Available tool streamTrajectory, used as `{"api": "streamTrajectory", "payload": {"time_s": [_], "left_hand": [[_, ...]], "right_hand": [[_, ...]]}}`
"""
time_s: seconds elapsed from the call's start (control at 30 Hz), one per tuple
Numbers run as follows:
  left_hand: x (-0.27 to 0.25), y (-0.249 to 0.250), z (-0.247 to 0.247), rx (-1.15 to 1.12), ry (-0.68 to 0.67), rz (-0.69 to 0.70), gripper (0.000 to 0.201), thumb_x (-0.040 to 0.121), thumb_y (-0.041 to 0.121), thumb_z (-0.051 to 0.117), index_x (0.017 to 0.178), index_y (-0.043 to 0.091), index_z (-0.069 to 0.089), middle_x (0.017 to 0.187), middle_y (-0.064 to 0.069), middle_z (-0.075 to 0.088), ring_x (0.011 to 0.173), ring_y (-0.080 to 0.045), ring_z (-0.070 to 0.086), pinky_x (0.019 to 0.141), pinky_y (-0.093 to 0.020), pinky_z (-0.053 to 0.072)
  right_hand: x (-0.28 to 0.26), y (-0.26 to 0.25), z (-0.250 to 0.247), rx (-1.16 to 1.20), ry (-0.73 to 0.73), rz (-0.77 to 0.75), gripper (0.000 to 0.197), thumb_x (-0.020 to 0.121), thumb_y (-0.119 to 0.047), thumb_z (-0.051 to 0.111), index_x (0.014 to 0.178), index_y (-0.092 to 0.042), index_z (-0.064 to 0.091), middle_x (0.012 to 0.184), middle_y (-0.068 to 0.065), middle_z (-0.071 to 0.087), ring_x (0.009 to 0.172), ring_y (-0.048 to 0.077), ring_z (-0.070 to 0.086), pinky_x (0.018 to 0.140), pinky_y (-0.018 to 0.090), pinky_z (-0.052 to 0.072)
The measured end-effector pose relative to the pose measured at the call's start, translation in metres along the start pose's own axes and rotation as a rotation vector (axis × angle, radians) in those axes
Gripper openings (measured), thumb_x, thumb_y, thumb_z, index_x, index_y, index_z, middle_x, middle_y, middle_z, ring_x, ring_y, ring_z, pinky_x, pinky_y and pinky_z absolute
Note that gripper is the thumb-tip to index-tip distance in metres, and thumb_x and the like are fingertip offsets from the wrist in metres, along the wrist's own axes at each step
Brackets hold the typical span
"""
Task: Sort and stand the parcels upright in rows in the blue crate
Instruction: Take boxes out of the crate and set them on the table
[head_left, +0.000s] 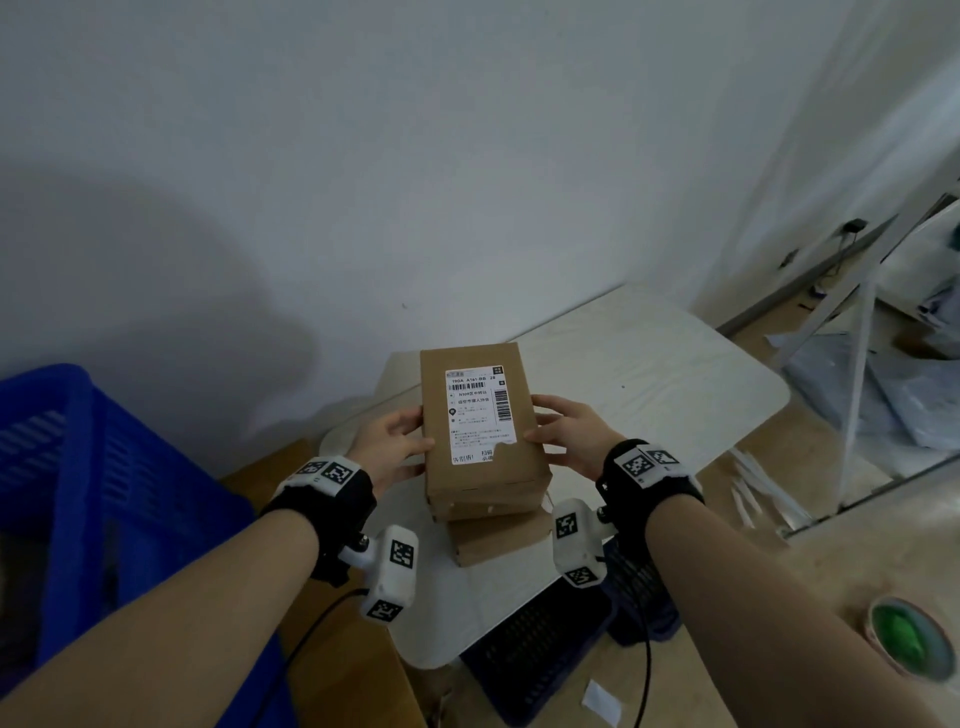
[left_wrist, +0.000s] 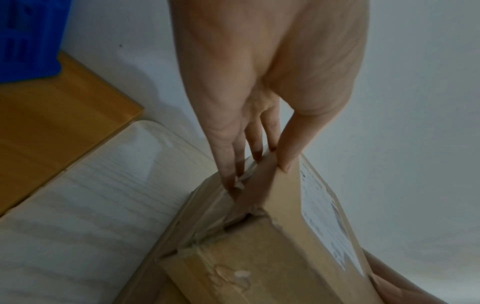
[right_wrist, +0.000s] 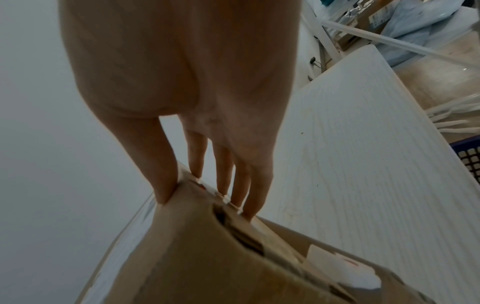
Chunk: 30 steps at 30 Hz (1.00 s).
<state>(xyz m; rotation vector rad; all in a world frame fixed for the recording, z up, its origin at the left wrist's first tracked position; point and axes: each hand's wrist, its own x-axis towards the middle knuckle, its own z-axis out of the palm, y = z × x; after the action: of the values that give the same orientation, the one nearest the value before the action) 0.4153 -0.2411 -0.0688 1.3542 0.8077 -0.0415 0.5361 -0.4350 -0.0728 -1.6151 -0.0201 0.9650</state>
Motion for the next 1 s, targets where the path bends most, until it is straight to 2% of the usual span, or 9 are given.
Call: {"api": "streamTrajectory", "payload": {"time_s": [0.13, 0.23, 0.3, 0.37, 0.47, 0.57, 0.73, 1.0], "left_hand": [[-0.001, -0.002, 0.005, 0.04, 0.027, -0.002, 0.051, 0.09, -0.008, 0.051, 0.136, 0.015, 0.048, 0.131, 0.002, 0.056, 0.109, -0.02, 0.058, 0.075, -0.031, 0.052], [-0.005, 0.003, 0.008, 0.152, 0.068, -0.003, 0.053, 0.089, -0.003, 0.056, 0.137, 0.017, 0.048, 0.132, -0.006, 0.058, 0.115, -0.024, 0.057, 0.089, -0.039, 0.051], [-0.015, 0.01, 0.011, 0.287, 0.092, 0.022, 0.05, 0.089, 0.002, 0.058, 0.136, 0.016, 0.049, 0.131, -0.009, 0.058, 0.115, -0.024, 0.056, 0.093, -0.038, 0.048], [-0.03, 0.017, 0.014, 0.484, 0.101, 0.083, 0.049, 0.09, 0.007, 0.058, 0.137, 0.013, 0.047, 0.134, -0.011, 0.055, 0.118, -0.025, 0.054, 0.095, -0.035, 0.046], [-0.056, 0.03, 0.014, 0.722, 0.089, 0.179, 0.049, 0.092, 0.013, 0.056, 0.139, 0.01, 0.042, 0.14, -0.011, 0.05, 0.126, -0.026, 0.05, 0.102, -0.032, 0.041], [-0.083, 0.047, 0.01, 0.813, 0.068, 0.262, 0.045, 0.092, 0.017, 0.055, 0.136, 0.008, 0.047, 0.139, -0.012, 0.051, 0.126, -0.025, 0.05, 0.105, -0.033, 0.04], [-0.143, 0.078, -0.006, 0.949, 0.055, 0.422, 0.039, 0.095, 0.019, 0.05, 0.132, 0.008, 0.051, 0.137, -0.013, 0.053, 0.125, -0.026, 0.051, 0.104, -0.033, 0.04], [-0.245, 0.1, -0.064, 1.201, 0.164, 0.655, 0.04, 0.098, 0.023, 0.042, 0.136, 0.012, 0.046, 0.144, -0.008, 0.046, 0.13, -0.025, 0.046, 0.107, -0.033, 0.036]], "right_hand": [[0.003, 0.0, -0.001, -0.082, 0.019, -0.017, 0.058, 0.083, 0.008, 0.058, 0.135, -0.016, 0.048, 0.124, 0.01, 0.063, 0.11, 0.025, 0.058, 0.092, 0.039, 0.047], [-0.002, -0.003, 0.0, -0.21, 0.055, -0.035, 0.057, 0.084, 0.004, 0.06, 0.137, -0.012, 0.047, 0.126, 0.011, 0.061, 0.118, 0.027, 0.056, 0.103, 0.043, 0.045], [-0.012, -0.009, 0.002, -0.313, 0.089, -0.056, 0.056, 0.085, 0.001, 0.061, 0.138, -0.009, 0.046, 0.13, 0.013, 0.058, 0.12, 0.029, 0.054, 0.099, 0.038, 0.046], [-0.026, -0.014, 0.006, -0.431, 0.117, -0.099, 0.053, 0.086, -0.004, 0.062, 0.137, -0.006, 0.046, 0.131, 0.016, 0.057, 0.119, 0.029, 0.054, 0.099, 0.037, 0.046], [-0.052, -0.024, 0.012, -0.583, 0.163, -0.203, 0.048, 0.09, -0.009, 0.059, 0.136, -0.004, 0.046, 0.131, 0.018, 0.058, 0.119, 0.029, 0.055, 0.104, 0.04, 0.044], [-0.081, -0.037, 0.024, -0.751, 0.196, -0.288, 0.042, 0.094, -0.015, 0.052, 0.135, -0.007, 0.048, 0.132, 0.014, 0.057, 0.121, 0.027, 0.054, 0.104, 0.036, 0.043], [-0.136, -0.063, 0.059, -1.044, 0.244, -0.378, 0.043, 0.095, -0.024, 0.051, 0.135, -0.011, 0.049, 0.135, 0.01, 0.055, 0.123, 0.025, 0.053, 0.103, 0.033, 0.04], [-0.227, -0.09, 0.138, -1.285, 0.29, -0.552, 0.042, 0.097, -0.031, 0.047, 0.136, -0.016, 0.048, 0.138, 0.008, 0.053, 0.124, 0.024, 0.052, 0.105, 0.036, 0.041]]}}
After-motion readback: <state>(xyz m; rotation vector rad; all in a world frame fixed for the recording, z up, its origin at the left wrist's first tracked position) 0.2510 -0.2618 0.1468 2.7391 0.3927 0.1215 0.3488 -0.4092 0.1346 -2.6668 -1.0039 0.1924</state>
